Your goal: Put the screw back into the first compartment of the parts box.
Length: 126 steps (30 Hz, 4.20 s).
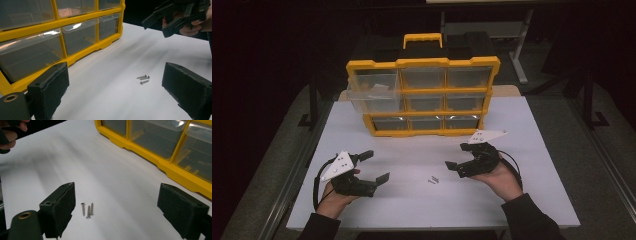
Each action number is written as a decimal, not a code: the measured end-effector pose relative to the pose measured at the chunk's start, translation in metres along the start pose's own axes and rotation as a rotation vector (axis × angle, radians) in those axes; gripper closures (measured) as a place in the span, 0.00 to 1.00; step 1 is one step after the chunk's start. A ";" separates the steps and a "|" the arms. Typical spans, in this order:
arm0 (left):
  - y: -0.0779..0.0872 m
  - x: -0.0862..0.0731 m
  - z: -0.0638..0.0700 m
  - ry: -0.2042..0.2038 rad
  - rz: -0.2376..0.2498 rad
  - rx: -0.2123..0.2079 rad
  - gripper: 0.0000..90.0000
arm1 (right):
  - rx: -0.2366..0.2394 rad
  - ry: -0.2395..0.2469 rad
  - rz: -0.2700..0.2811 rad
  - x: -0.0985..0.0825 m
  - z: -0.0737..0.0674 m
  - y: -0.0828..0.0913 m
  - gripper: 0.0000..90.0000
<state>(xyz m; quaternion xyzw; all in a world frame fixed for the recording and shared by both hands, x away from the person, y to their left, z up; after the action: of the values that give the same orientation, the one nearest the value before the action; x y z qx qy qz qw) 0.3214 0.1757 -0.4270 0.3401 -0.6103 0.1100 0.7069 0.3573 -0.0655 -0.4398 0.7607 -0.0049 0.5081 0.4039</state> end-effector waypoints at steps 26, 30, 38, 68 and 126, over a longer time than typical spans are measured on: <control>0.004 0.004 0.001 0.011 0.009 -0.003 0.07 | 0.122 0.036 -0.204 -0.004 -0.018 -0.049 0.50; 0.005 0.003 0.000 0.011 -0.001 -0.002 0.05 | 0.131 0.047 -0.247 -0.008 -0.020 -0.054 0.59; 0.005 0.003 0.000 0.025 0.000 -0.004 0.04 | 0.142 0.064 -0.309 -0.015 -0.024 -0.063 0.71; 0.006 0.005 -0.002 0.044 0.000 -0.005 0.02 | 0.149 0.143 -0.459 -0.040 -0.029 -0.084 0.94; 0.004 0.003 0.002 0.014 -0.023 -0.018 0.02 | 0.176 0.184 -0.439 0.008 -0.031 -0.049 0.98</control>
<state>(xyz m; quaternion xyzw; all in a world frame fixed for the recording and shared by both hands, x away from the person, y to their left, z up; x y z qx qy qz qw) 0.3178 0.1766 -0.4224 0.3396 -0.6024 0.0987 0.7155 0.3582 -0.0104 -0.4584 0.7263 0.2413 0.4740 0.4354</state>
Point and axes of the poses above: each handheld gripper's, and its own axes: y roughly backward along the jaws, x roughly out of its top, z roughly to its right, the point moved 10 cm from there along -y, roughly forward along the jaws, and after that the axes turned 3 degrees about -z, right-handed, at the moved point
